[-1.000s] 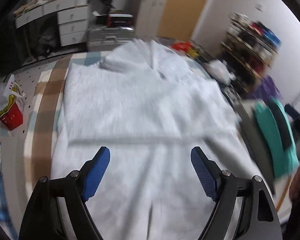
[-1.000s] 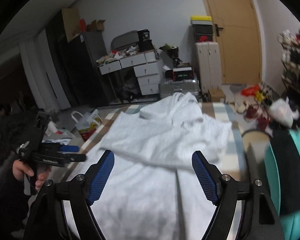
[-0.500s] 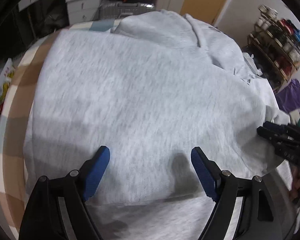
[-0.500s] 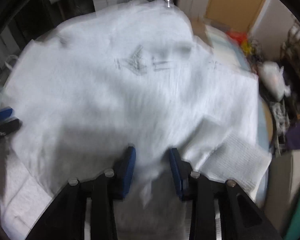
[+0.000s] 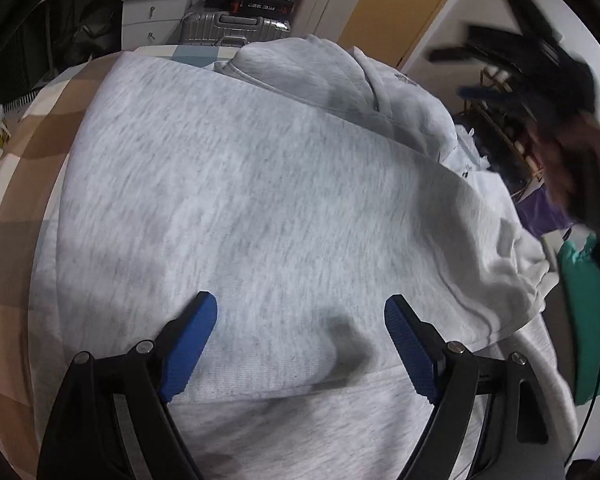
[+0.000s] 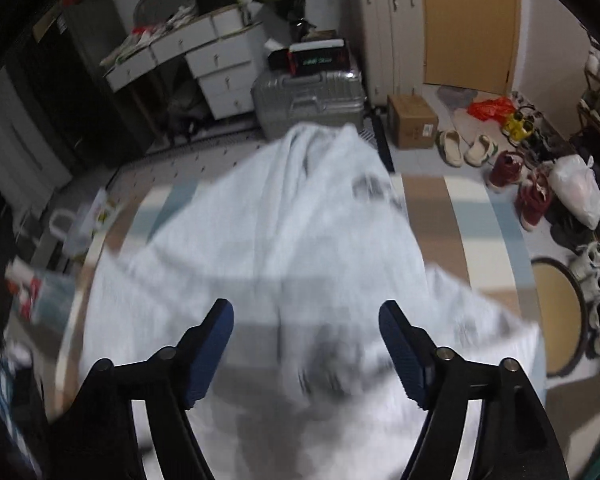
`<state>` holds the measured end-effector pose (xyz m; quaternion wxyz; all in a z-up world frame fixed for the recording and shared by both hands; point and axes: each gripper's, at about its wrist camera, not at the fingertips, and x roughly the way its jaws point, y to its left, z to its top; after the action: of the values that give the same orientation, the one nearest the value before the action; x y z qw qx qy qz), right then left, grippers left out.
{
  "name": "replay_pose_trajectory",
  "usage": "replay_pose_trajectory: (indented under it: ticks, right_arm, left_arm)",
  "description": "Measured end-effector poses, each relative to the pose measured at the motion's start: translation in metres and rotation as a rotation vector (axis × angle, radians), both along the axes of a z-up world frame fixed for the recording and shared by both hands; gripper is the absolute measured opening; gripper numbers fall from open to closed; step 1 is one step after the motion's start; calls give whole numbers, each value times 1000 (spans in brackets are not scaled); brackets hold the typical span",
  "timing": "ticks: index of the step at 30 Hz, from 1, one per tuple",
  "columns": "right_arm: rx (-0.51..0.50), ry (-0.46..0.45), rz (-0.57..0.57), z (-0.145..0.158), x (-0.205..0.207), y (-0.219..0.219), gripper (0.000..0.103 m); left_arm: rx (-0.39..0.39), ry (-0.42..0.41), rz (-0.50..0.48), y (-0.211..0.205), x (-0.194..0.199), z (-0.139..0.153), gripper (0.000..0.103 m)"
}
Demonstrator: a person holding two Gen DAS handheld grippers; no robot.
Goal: Fold large clothes
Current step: 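Grasp the sweatshirt hood edge with the right gripper and lift it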
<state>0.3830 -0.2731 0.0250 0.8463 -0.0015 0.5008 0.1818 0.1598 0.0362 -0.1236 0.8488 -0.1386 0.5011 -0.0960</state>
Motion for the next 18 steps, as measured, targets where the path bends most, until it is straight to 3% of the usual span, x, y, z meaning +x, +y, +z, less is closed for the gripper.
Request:
replay_pose_trajectory:
  ticks: [3, 5, 7, 8, 11, 13, 15, 18]
  right_arm:
    - [-4, 60, -52, -26, 44, 26, 76]
    - [-43, 39, -56, -36, 62, 43, 76]
    - [-107, 36, -64, -52, 80, 55, 75]
    - [-138, 36, -71, -58, 85, 59, 69]
    - [-228, 39, -71, -75, 91, 65, 17]
    - [-255, 7, -40, -70, 84, 62, 9]
    - [-248, -95, -5, -46, 64, 53, 5]
    - [-120, -232, -8, -5, 20, 20, 5]
  left_arm:
    - [91, -15, -37, -13, 5, -3, 82]
    - [153, -27, -70, -21, 4, -4, 82]
    - [166, -28, -81, -21, 2, -5, 82]
    - [161, -28, -78, -21, 0, -4, 82]
    - [146, -19, -71, -19, -1, -3, 83]
    - [153, -17, -70, -19, 2, -4, 83]
    - [166, -14, -73, -21, 4, -4, 83]
    - [159, -5, -59, -22, 9, -4, 83]
